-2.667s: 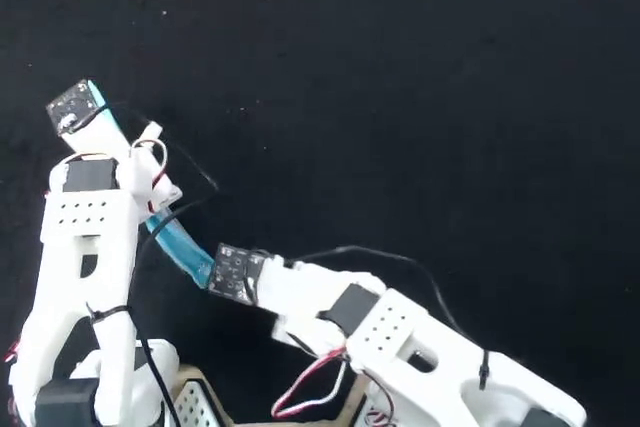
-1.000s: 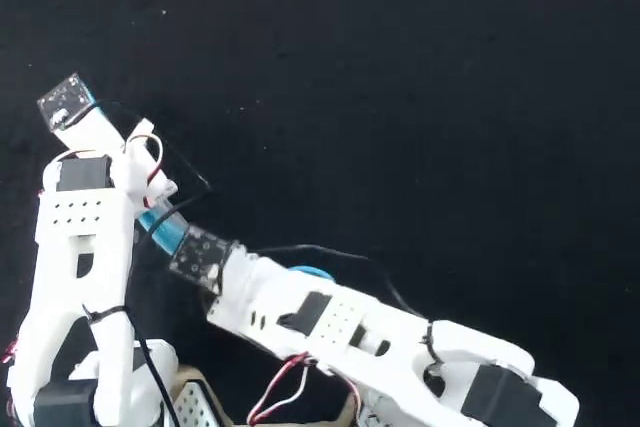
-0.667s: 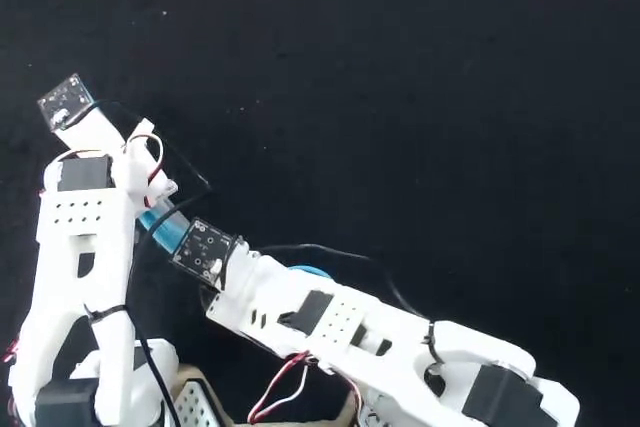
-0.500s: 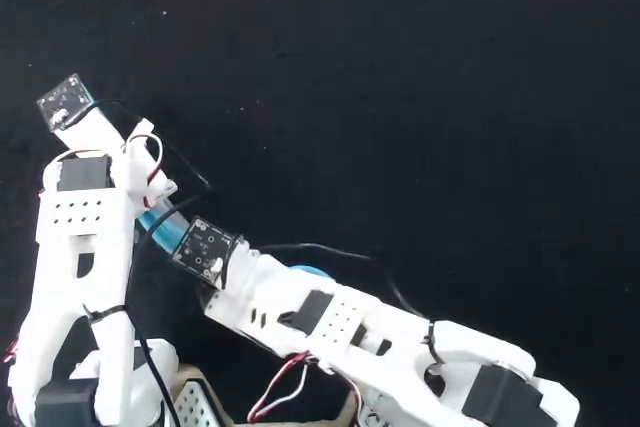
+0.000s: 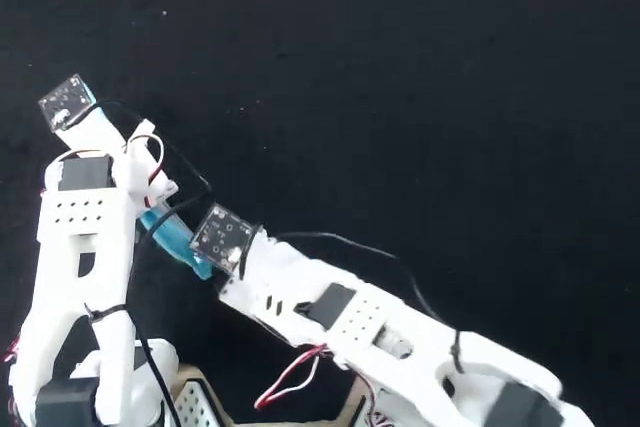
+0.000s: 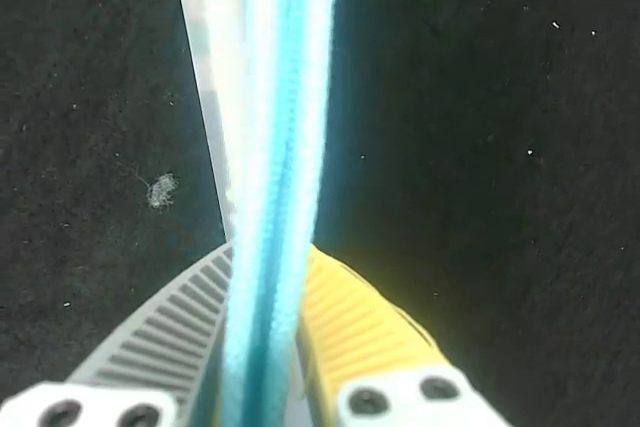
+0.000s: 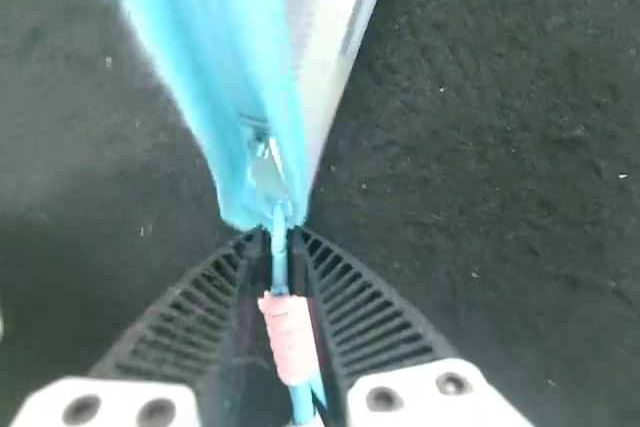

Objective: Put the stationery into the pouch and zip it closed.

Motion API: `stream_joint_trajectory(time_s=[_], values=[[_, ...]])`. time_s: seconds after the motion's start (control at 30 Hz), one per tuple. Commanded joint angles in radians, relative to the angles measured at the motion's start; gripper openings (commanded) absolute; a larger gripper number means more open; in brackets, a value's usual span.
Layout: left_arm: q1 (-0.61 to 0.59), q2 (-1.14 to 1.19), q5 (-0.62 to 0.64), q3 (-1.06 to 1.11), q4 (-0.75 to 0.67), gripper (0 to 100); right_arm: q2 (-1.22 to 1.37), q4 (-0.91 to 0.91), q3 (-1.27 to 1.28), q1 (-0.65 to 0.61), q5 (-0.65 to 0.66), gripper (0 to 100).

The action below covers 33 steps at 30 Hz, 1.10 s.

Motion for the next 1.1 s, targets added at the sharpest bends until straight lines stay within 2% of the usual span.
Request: stream_joint_trajectory(time_s=[0.0,0.17,0.43,0.63,1.07], values=[[-0.008,-0.006,0.002,-0.067,-0.005,3,-0.139,0.181,-0.001,0.018,0.11,1.0],[-0.008,-0.006,0.005,-0.076,-0.006,3,-0.165,0.215,0.027,0.015,0.124,1.0],[-0.008,-0.006,0.008,-0.076,-0.009,3,-0.041,0.11,0.076,0.014,0.124,1.0],[-0.016,-0.006,0.008,-0.09,-0.006,3,0.099,0.261,-0.068,0.014,0.126,1.0],[-0.018,-0.015,0.008,-0.14,0.009,3,0.153,0.222,-0.076,0.018,0.126,1.0]])
